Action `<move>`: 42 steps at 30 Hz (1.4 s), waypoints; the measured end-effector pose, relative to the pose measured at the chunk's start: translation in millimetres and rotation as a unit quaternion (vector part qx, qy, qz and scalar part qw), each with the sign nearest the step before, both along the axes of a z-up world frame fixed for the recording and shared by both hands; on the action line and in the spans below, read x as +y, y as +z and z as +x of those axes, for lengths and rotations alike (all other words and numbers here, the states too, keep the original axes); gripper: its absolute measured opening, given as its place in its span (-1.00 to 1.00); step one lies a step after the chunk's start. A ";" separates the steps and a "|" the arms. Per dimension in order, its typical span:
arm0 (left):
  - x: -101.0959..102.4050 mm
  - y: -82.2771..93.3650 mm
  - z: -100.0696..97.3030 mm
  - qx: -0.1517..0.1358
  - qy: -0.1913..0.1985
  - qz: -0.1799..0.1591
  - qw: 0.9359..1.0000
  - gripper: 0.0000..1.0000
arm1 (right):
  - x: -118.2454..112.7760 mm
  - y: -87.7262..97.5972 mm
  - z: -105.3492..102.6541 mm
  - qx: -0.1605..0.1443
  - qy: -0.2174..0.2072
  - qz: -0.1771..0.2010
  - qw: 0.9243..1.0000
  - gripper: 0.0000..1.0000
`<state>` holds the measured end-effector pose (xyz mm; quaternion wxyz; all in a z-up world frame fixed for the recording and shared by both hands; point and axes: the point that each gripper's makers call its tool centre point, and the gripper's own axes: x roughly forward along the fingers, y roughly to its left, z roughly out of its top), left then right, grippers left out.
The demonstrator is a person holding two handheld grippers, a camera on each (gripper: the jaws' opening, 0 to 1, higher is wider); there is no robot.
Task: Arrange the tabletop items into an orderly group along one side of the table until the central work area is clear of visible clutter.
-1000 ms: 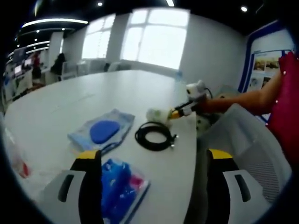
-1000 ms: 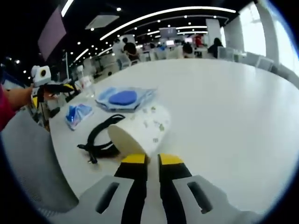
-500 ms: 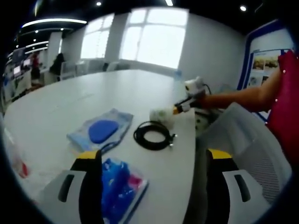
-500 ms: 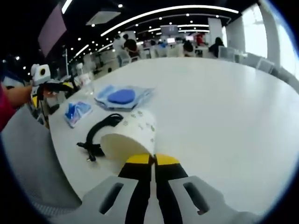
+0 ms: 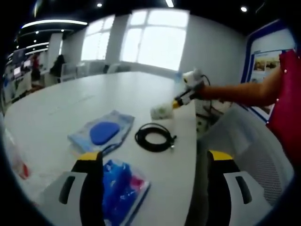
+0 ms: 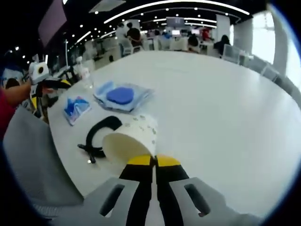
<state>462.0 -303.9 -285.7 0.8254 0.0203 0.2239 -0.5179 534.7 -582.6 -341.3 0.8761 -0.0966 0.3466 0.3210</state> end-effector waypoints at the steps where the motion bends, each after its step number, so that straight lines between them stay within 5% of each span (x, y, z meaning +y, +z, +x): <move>1: 0.1 0.3 0.4 -0.001 0.000 -0.001 1.000 0.76 | 0.8 3.1 0.7 0.005 0.007 -0.007 1.000 -0.97; 12: 2.9 4.8 1.4 -0.009 0.001 -0.008 1.000 0.77 | 29.9 50.1 5.2 0.033 0.097 -0.052 0.993 -0.97; 26: -4.3 24.4 -1.6 -0.040 -0.011 -0.020 0.999 0.77 | 80.9 84.6 -9.4 0.097 0.244 -0.149 0.953 -0.97; 42: -2.2 49.5 -0.7 -0.079 -0.018 -0.020 0.996 0.75 | 114.3 110.2 -12.9 0.131 0.298 -0.189 0.926 -0.97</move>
